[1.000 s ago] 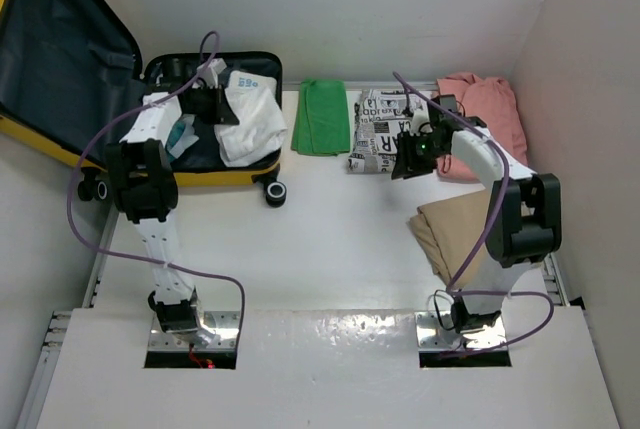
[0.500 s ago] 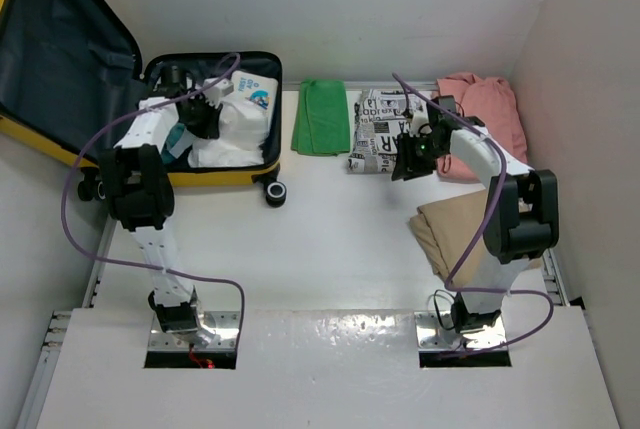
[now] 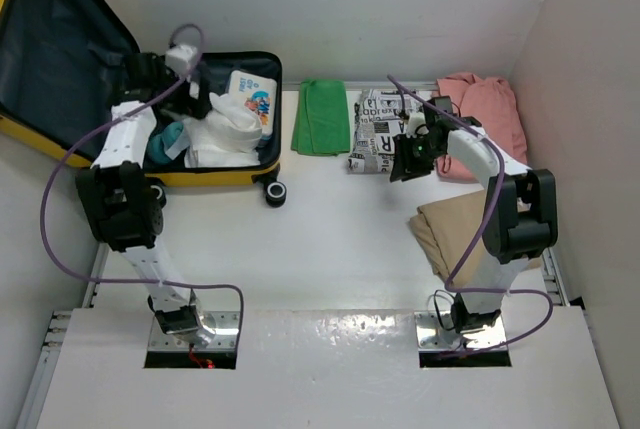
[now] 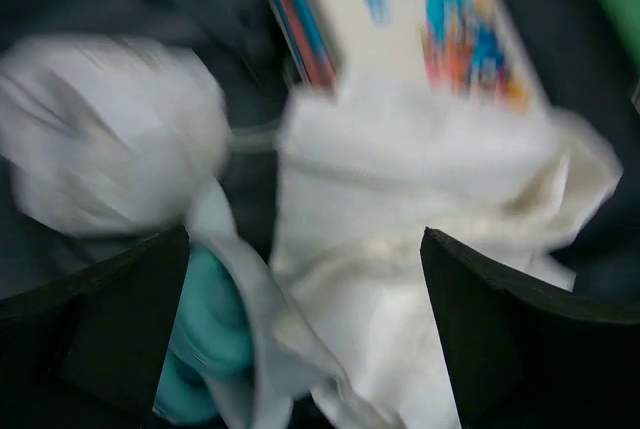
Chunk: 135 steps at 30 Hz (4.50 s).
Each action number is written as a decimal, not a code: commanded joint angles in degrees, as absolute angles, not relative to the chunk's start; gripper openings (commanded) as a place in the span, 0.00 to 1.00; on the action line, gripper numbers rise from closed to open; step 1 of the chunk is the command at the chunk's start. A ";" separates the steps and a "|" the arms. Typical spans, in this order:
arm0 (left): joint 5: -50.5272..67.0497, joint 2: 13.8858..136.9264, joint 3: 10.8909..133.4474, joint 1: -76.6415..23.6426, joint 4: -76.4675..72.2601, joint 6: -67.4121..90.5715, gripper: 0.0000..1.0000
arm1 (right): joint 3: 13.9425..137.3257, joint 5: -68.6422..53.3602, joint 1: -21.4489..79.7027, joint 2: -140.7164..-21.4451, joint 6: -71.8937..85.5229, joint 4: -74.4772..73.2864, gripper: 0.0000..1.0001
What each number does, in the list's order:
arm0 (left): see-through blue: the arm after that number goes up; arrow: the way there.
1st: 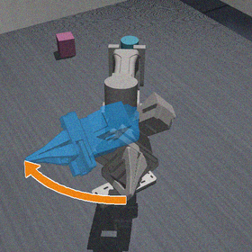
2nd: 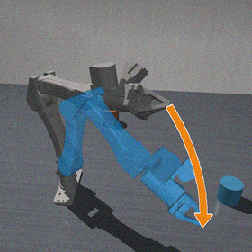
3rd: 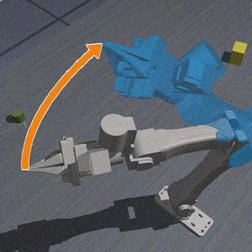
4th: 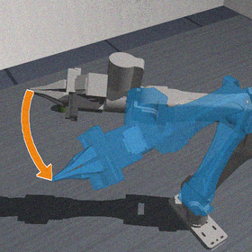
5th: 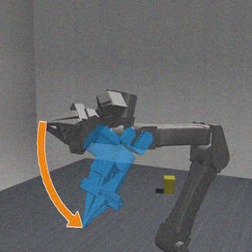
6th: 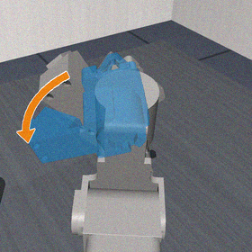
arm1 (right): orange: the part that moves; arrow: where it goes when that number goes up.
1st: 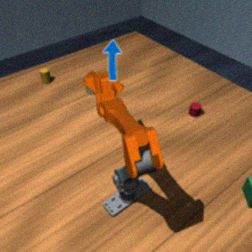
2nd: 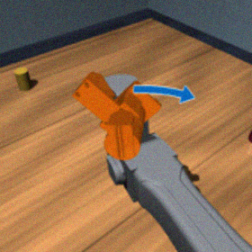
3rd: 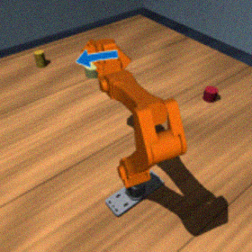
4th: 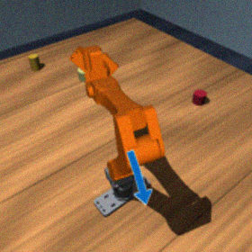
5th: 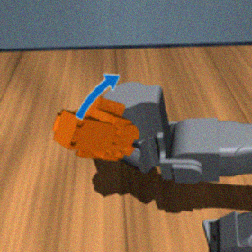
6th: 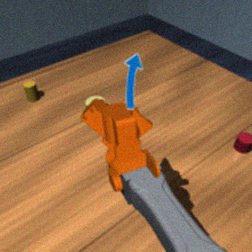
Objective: Pack the luggage
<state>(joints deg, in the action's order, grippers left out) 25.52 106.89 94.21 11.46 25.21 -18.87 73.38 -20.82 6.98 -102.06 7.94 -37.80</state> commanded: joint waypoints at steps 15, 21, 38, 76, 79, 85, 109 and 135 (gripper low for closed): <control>21.45 108.36 101.87 -20.64 19.42 -28.91 1.00 | 68.14 -12.92 -4.48 -93.26 9.93 -37.53 0.60; 29.26 122.24 112.14 -30.05 19.42 -28.92 0.95 | 61.97 -12.57 -10.89 -86.75 9.49 -38.76 0.61; 19.52 141.23 112.59 -41.75 -2.20 -28.12 0.99 | 57.48 -15.46 -19.42 -77.52 6.07 -40.88 0.61; 37.96 87.99 54.58 -22.76 17.32 -93.84 0.77 | 73.55 -34.19 -0.53 -102.89 5.89 -30.24 0.72; 38.67 81.58 54.06 -23.81 13.63 -73.32 1.00 | 76.27 -35.33 1.67 -108.80 9.39 -27.08 0.76; 35.60 67.69 54.58 -24.35 14.76 -32.34 1.00 | 83.92 -37.79 2.46 -120.03 9.76 -25.22 0.86; 40.95 64.85 40.69 -14.16 16.36 19.50 0.94 | 67.98 -34.72 -2.89 -113.92 9.04 -41.76 0.00; 37.63 102.21 53.00 -32.34 14.38 29.88 0.79 | 41.40 -27.08 -8.53 -91.76 46.32 -20.47 0.00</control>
<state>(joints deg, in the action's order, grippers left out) 43.03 99.53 51.13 -31.38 12.27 27.83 41.93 -30.09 -7.88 -95.07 42.78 -21.28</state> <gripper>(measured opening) 0.801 0.049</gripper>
